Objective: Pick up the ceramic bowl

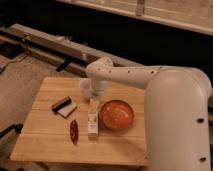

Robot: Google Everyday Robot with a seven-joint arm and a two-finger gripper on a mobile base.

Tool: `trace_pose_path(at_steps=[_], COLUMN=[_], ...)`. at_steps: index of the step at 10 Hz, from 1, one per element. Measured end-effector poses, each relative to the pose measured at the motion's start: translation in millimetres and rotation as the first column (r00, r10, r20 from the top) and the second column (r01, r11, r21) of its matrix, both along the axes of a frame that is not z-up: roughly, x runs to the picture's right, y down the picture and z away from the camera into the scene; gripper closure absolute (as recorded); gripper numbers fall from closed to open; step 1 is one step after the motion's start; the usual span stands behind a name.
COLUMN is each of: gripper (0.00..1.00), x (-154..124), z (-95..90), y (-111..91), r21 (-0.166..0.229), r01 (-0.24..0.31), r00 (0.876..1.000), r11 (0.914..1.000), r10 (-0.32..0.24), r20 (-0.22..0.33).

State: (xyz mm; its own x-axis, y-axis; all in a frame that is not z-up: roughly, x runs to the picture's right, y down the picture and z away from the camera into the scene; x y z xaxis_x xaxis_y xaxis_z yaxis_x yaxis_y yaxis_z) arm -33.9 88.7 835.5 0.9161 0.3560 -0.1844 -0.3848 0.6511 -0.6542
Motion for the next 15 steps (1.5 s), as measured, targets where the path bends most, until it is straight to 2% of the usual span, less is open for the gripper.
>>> trace_pose_path(at_steps=[4, 5, 7, 11, 15], gripper=[0.2, 0.2, 0.2, 0.2, 0.2], x=[30.7, 33.6, 44.4, 56.1, 54.1], z=[62.8, 71.7, 82.2, 84.8, 91.6], y=[-4.7, -5.3, -3.2, -0.9, 14.0], r21=[-0.062, -0.072, -0.097, -0.124, -0.144], r01=[-0.027, -0.028, -0.045, -0.055, -0.031], r00=[1.0, 1.0, 0.998, 0.99, 0.99], r11=[0.9977, 0.997, 0.9943, 0.9908, 0.9891], r10=[0.026, 0.028, 0.049, 0.07, 0.05], r20=[-0.008, 0.0, 0.042, 0.121, 0.132])
